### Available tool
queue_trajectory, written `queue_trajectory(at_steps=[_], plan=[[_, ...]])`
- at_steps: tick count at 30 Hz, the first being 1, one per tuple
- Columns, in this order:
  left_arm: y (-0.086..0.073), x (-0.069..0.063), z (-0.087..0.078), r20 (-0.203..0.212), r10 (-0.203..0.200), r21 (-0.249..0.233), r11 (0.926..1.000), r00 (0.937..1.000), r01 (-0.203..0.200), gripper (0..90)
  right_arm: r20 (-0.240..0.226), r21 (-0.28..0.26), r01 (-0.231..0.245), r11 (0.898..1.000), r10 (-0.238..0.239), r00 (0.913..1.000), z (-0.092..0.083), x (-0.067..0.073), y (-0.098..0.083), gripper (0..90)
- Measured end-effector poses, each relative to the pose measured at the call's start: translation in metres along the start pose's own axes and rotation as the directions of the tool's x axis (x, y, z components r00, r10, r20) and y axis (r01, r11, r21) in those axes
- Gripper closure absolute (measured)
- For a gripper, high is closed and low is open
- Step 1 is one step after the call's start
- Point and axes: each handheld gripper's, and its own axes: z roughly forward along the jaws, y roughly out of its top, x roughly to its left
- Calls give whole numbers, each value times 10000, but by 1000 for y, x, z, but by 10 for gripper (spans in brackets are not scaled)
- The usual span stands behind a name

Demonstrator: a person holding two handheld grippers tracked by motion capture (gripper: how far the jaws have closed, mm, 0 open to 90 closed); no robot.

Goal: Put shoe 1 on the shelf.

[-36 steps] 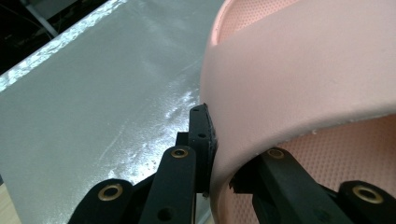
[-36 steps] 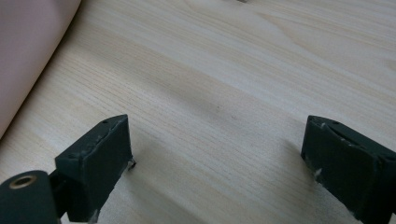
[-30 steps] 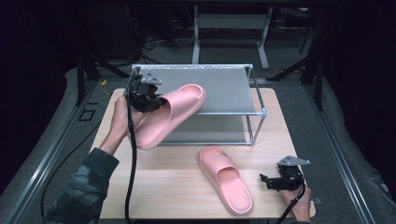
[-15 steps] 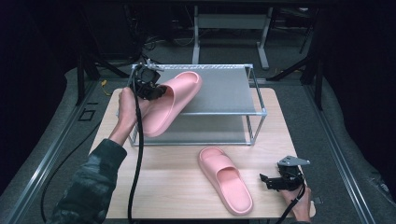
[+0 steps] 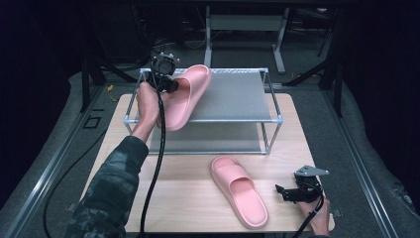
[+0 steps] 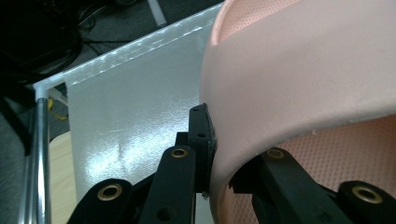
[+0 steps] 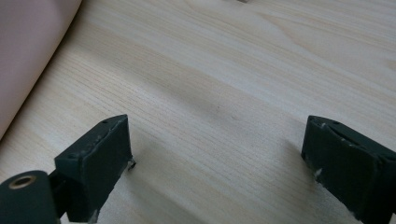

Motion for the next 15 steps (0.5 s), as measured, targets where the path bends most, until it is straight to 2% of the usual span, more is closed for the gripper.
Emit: queue_trajectory(at_steps=[6, 9, 11, 13, 15], plan=[[8, 4, 13, -508, -580, 217, 9980, 9970, 592, 824, -6, -6, -13, 10000, 13, 10000, 0, 0, 0, 76], [9, 10, 25, -833, -921, 504, 9941, 9923, 965, 824, -21, -6, -13, 10000, 13, 10000, 0, 0, 0, 77], [9, 14, 31, -1115, -1204, 630, 9898, 9864, 1280, 824, -32, 45, 0, 10000, 0, 10000, 0, 0, 0, 77], [8, 18, 35, -1175, -1461, 718, 9853, 9823, 1551, 823, -37, 46, 1, 10000, -1, 10000, 0, 0, 0, 76], [8, 19, 37, -1244, -1511, 739, 9842, 9807, 1610, 822, -42, 40, -4, 10000, 4, 10000, 0, 0, 0, 77]])
